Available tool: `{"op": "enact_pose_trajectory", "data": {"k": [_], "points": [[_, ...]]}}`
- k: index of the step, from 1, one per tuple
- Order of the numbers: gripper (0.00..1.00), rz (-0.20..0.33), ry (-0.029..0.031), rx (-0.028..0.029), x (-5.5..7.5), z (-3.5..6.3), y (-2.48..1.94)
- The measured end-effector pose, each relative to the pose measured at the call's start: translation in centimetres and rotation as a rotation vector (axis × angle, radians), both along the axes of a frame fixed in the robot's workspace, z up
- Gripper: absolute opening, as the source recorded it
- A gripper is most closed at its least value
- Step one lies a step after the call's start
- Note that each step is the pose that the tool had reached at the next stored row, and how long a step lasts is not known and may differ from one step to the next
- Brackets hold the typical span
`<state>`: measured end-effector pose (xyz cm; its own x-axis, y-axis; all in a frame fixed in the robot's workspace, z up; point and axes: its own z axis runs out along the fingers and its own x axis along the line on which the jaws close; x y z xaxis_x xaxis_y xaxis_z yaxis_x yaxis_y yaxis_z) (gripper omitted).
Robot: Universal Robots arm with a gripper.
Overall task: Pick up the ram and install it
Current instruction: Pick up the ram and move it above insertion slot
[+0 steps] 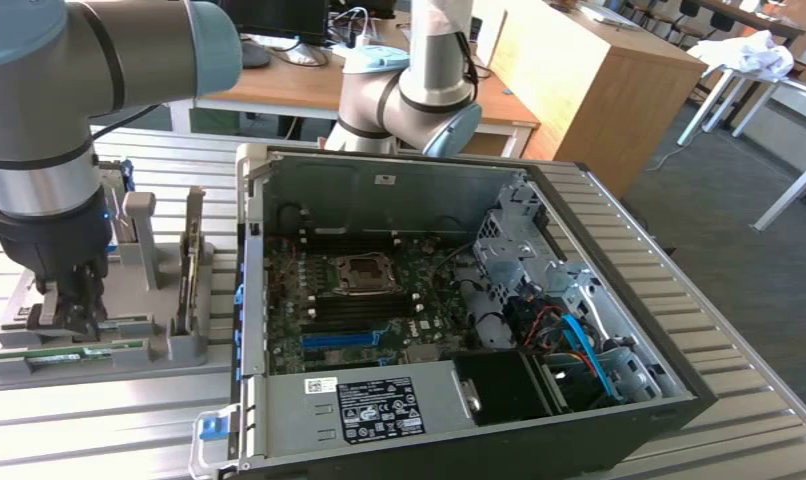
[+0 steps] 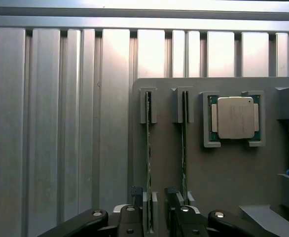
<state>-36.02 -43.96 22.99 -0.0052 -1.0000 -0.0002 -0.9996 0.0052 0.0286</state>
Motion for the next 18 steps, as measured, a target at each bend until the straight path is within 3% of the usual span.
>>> {"op": "enact_pose_trajectory", "data": {"k": [9, 18], "points": [[0.31, 0.000, -0.0002, 0.0001, -0.01, -0.02, -0.20], [0.31, 0.000, -0.0001, 0.0000, -0.01, -0.83, -0.21]]}}
